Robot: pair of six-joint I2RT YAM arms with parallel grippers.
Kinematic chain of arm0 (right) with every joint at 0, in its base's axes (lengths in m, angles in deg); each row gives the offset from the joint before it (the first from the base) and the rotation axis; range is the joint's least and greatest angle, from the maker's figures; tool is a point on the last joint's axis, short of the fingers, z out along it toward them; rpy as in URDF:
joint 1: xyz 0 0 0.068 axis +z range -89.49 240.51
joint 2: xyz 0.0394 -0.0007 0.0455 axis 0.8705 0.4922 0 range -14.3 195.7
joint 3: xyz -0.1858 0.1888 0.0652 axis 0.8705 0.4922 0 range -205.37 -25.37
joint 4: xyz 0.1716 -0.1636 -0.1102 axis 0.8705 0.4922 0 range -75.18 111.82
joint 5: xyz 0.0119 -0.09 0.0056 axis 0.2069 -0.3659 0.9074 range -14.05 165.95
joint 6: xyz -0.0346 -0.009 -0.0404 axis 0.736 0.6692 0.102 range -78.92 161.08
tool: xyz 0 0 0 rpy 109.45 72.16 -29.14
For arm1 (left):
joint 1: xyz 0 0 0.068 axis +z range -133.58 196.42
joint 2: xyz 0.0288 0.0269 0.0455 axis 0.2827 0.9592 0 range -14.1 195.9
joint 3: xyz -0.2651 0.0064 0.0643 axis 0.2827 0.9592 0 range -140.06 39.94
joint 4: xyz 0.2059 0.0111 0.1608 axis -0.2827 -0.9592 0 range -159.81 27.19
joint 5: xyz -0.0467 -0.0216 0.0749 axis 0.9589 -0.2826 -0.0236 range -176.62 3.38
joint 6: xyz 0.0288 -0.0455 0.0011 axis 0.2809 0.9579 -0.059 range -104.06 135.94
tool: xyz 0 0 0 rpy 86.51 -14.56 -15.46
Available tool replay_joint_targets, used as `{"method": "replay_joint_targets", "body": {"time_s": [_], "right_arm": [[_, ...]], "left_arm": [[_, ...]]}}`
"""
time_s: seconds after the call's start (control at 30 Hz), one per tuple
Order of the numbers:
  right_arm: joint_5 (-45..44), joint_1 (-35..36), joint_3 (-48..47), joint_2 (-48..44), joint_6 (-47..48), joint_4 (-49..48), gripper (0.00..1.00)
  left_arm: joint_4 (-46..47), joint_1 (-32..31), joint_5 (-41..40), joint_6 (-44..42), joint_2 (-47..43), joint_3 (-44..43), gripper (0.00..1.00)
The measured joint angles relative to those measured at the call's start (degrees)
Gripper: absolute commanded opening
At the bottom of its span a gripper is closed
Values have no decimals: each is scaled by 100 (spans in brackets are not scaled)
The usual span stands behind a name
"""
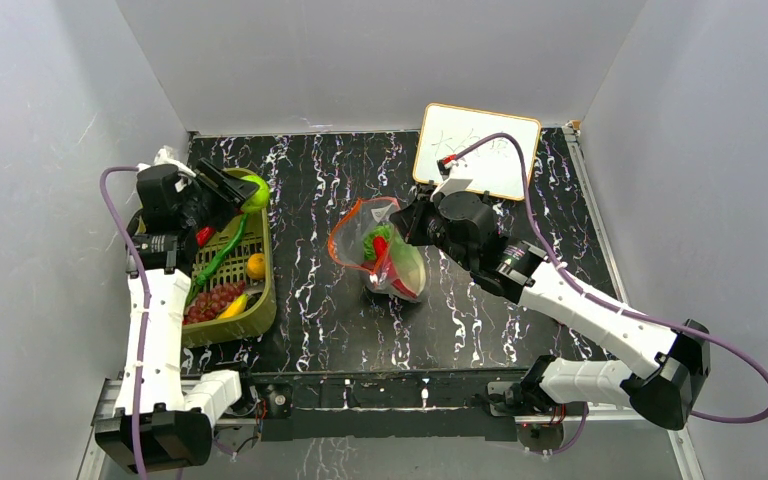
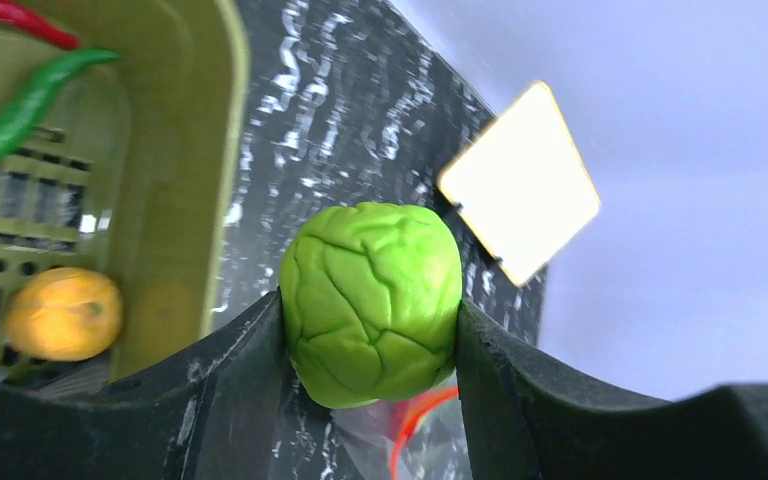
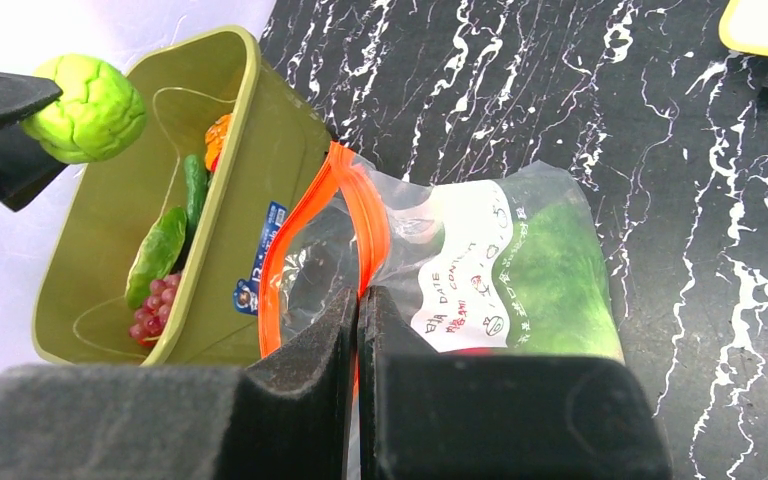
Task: Place the food in the zip-top bag and seal the zipper
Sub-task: Place the fake vegetable in the zipper food storage bag.
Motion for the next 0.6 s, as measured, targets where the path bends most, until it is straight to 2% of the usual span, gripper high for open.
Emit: {"method": "replay_joint_targets", "body": {"time_s": [0.27,0.6], "right_arm": [[127,0,0,42,-175,-153,0],[348,0,0,227,-461,-299,0]], "left_arm": [[1001,-378,1565,85,39,201,18],[2098,-1545,2367,308,37,745,16]]}}
